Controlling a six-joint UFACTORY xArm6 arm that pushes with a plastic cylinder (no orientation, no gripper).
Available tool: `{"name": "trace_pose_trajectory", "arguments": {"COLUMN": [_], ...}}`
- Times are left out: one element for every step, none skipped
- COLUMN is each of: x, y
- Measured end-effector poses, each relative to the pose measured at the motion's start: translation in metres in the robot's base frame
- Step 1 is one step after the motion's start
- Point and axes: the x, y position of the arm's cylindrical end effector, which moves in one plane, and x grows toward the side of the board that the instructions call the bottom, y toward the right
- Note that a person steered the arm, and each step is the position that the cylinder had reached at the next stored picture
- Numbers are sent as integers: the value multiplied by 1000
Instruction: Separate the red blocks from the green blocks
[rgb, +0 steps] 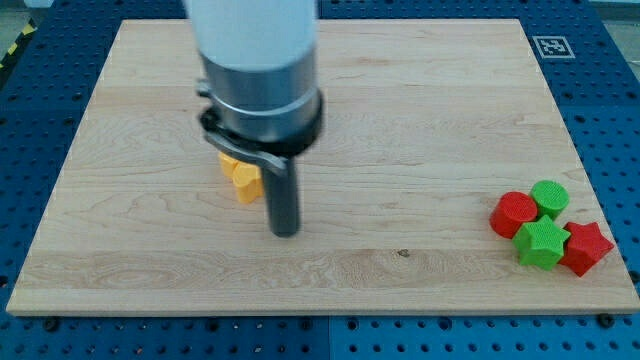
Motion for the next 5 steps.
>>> {"name": "trace_pose_trajectory", "arguments": {"x": [12, 22, 39, 64, 67], "y": [73, 157, 166, 190, 232]}}
